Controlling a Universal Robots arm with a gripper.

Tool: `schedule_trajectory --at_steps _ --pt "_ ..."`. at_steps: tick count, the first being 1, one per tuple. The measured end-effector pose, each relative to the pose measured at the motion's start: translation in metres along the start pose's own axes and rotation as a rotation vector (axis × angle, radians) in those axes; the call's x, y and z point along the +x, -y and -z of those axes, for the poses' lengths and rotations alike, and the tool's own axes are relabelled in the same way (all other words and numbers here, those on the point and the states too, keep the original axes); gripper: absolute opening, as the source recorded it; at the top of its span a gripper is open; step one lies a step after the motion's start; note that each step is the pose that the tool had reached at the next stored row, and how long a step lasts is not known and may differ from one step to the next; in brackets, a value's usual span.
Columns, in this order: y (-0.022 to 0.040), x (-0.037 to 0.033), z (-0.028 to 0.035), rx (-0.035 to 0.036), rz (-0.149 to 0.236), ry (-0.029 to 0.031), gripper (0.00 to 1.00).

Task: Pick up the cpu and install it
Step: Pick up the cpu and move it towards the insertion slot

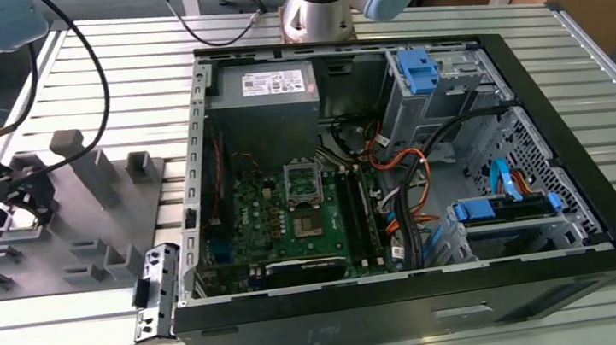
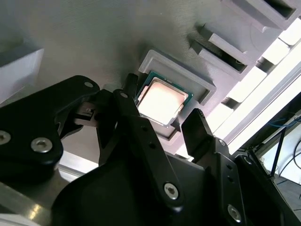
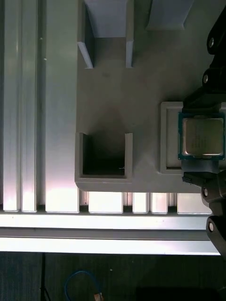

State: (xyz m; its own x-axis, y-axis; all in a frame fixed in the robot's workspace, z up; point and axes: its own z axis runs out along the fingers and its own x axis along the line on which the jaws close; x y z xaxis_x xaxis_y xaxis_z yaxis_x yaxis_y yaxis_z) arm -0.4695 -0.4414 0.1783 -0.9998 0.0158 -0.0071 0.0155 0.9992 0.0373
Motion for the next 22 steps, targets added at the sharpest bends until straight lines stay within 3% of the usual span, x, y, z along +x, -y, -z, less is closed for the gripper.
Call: schedule_trajectory --at_steps 19,22 --pt "-0.0001 -0.0007 0.0023 -0.0001 0.0 0.0002 0.65" --pt "-0.0002 -0.0007 0.0053 -0.0002 0.0 0.0002 0.65"
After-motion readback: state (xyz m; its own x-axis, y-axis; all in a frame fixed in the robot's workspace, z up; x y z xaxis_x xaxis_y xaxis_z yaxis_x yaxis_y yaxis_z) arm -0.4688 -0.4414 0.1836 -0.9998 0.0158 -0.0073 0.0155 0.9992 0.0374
